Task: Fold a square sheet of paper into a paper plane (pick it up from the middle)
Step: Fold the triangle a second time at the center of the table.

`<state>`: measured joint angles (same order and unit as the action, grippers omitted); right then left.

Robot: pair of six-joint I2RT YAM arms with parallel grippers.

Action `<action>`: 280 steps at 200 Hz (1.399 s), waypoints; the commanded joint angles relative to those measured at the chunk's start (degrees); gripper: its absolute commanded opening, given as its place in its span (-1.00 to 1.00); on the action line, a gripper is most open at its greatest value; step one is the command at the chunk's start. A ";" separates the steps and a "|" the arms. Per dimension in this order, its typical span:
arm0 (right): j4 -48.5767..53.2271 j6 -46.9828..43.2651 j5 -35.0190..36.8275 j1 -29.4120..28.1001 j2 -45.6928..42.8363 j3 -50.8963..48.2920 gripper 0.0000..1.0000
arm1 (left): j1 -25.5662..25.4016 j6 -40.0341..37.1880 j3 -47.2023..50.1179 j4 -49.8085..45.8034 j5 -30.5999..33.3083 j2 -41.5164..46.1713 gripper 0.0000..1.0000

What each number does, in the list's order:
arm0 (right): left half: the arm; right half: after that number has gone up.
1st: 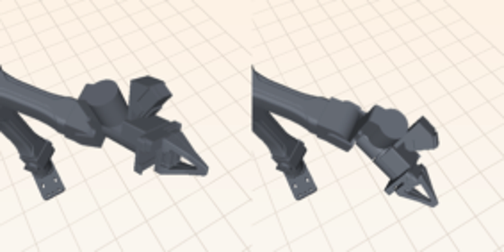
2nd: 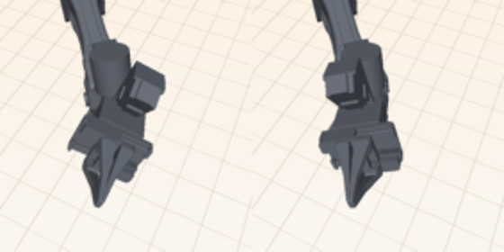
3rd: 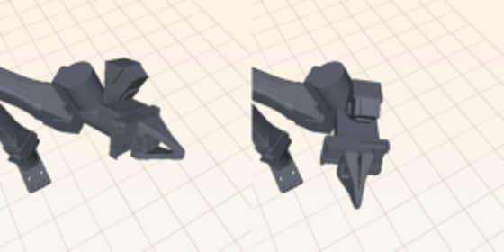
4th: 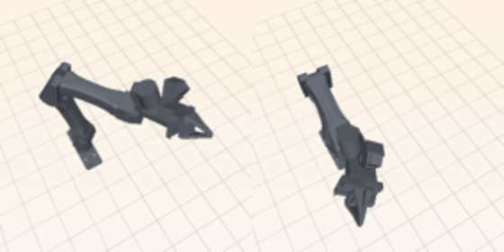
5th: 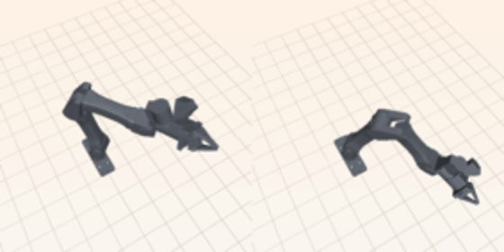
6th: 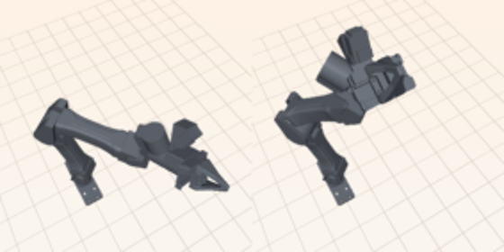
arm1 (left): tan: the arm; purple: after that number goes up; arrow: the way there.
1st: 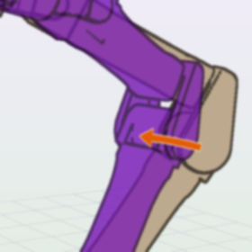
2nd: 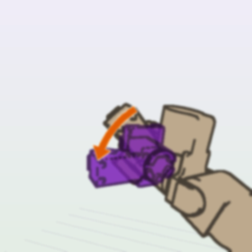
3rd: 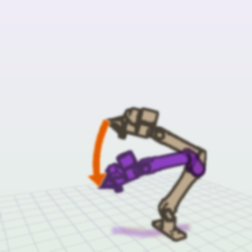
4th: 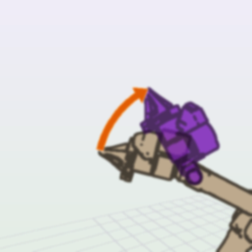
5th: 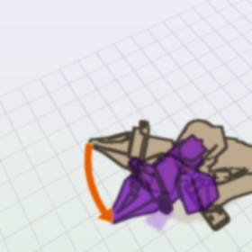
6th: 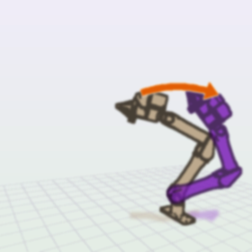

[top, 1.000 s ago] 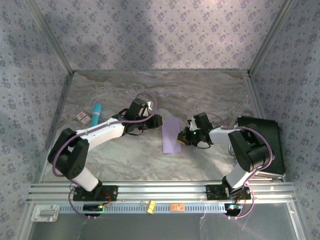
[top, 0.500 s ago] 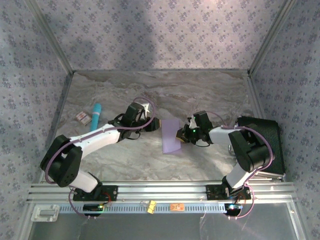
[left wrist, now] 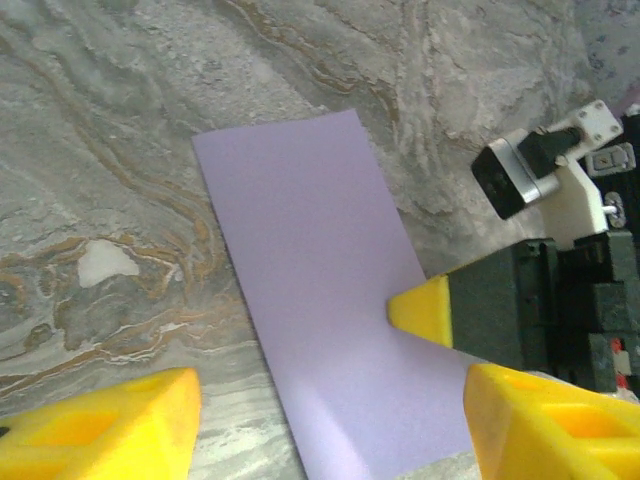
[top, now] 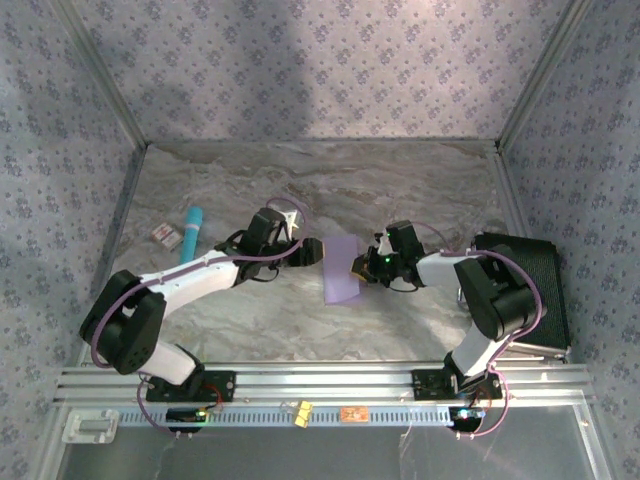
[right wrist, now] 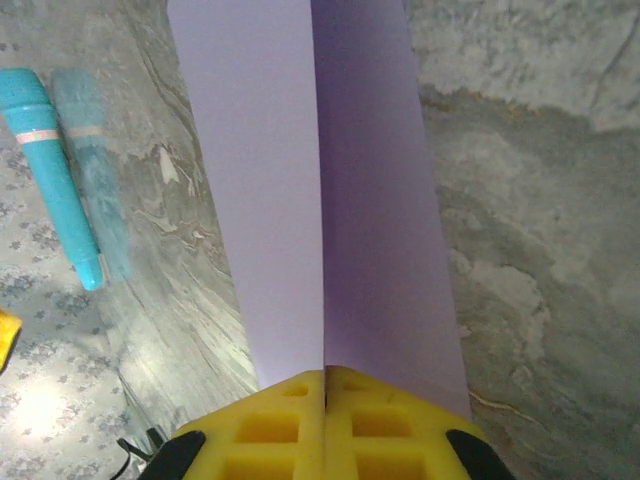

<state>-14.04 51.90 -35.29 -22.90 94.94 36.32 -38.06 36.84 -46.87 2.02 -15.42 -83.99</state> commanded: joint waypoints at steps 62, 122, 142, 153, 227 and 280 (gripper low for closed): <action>4.23 -3.60 -4.26 2.87 0.31 3.10 -0.72 | -8.42 -10.88 -6.77 -8.04 -0.43 -2.08 0.37; 8.88 -6.57 -6.06 3.66 1.00 5.17 -0.84 | -20.22 -19.93 -12.77 -15.07 17.53 -7.46 0.35; 8.93 -6.46 -6.02 3.67 0.61 5.04 -0.84 | -23.20 -22.51 -14.05 -15.45 22.31 -8.66 0.38; 9.07 -6.30 -6.19 3.75 0.51 5.12 -0.84 | -24.78 -24.02 -14.79 -15.71 24.45 -9.59 0.48; 9.69 -6.10 -6.02 3.92 0.31 5.18 -0.84 | -30.18 -26.56 -20.84 -18.09 31.06 -17.84 0.58; 9.73 -5.99 -5.94 4.04 0.32 5.56 -0.84 | -30.64 -26.91 -22.58 -19.33 34.23 -20.69 0.49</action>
<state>-5.74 46.68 -40.32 -19.35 94.94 40.45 -68.05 10.98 -67.79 -15.53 16.10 -103.81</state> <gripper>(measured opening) 0.081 0.760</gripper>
